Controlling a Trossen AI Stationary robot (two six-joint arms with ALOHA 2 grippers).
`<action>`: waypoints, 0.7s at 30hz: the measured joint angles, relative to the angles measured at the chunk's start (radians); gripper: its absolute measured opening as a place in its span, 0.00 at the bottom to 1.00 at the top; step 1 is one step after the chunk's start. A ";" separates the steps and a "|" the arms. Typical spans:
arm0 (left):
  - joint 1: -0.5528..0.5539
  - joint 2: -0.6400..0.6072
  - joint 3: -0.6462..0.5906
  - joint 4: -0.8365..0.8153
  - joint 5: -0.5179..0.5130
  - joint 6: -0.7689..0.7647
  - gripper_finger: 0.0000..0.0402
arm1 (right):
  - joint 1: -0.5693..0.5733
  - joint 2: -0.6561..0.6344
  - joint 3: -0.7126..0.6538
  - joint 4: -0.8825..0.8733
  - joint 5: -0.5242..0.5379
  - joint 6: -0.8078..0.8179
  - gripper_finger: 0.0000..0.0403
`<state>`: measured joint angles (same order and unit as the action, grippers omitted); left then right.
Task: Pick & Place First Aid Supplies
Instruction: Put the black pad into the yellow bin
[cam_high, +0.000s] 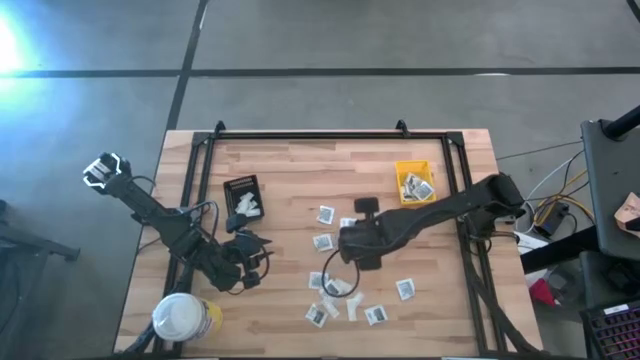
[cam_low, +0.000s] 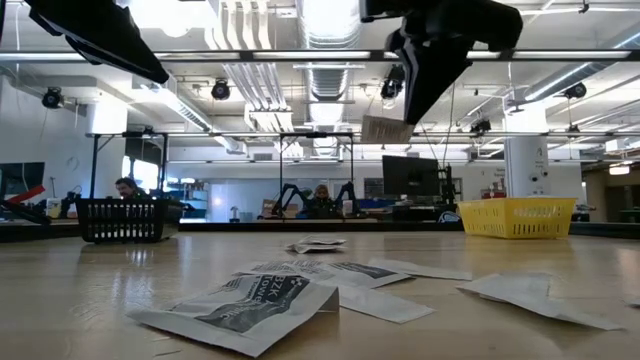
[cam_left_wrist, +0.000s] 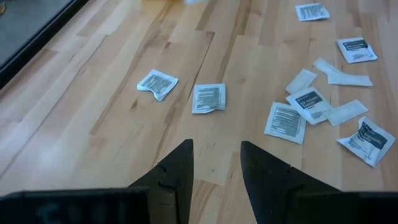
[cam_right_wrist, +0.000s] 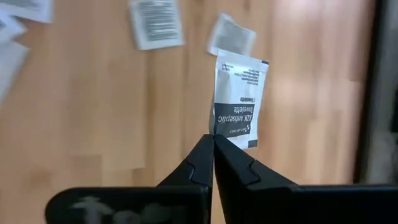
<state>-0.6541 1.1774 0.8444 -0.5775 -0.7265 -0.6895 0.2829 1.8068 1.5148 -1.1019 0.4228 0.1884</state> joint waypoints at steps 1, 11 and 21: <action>0.000 0.000 0.000 0.001 0.000 0.000 0.31 | -0.005 -0.012 -0.005 -0.006 0.017 0.009 0.02; 0.000 0.000 -0.015 0.000 0.000 -0.004 0.31 | -0.106 -0.160 -0.178 -0.020 0.155 0.148 0.02; 0.000 0.000 -0.041 0.000 0.001 -0.029 0.31 | -0.313 -0.349 -0.403 -0.018 0.156 0.262 0.02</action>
<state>-0.6540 1.1779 0.8032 -0.5774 -0.7253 -0.7189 -0.0297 1.4580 1.1117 -1.1199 0.5793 0.4507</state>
